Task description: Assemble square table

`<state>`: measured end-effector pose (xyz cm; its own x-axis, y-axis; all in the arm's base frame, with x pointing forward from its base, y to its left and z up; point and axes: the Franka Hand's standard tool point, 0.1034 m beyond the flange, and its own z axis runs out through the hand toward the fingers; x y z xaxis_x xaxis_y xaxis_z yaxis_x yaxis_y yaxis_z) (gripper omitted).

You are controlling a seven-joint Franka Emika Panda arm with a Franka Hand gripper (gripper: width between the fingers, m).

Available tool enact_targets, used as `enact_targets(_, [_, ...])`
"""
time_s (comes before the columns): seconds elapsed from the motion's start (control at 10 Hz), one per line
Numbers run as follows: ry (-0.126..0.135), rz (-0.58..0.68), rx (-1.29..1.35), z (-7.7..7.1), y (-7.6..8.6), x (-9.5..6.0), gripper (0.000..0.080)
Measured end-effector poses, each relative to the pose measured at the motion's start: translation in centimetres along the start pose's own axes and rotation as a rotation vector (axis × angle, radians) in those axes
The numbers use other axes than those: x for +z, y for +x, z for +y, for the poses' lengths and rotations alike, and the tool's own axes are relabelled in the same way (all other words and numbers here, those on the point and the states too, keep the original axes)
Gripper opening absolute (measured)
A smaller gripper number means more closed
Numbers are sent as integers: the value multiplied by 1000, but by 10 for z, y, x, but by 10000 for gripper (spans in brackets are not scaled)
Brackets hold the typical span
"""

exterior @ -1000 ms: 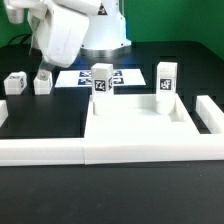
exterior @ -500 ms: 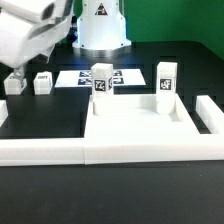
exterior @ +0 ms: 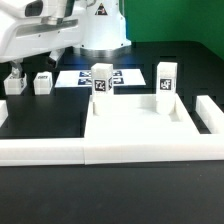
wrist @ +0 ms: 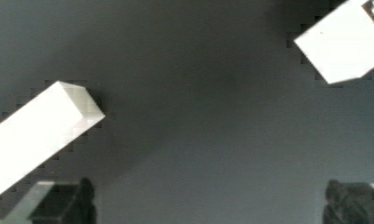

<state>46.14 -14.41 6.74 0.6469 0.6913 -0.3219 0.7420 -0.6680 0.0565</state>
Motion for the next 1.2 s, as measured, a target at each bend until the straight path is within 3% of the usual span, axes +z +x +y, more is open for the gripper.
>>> enact_targets(0.3, [83,-29,411,-6,-21,29,649])
enact_targets(0.4, [141,-45,578,-14,-26,34,649])
enact_targets(0.6, [312,-126,719,-37,-37,38,649])
enact_targets(0.8, [335,-147,662,-41,-27,25,649])
enact_targets(1.0, [341,-161,656,-43,-27,28,649])
enact_targets(1.1, [356,-186,649,-46,-27,28,649])
enact_targets(1.2, [394,-262,640,-51,-30,29,649])
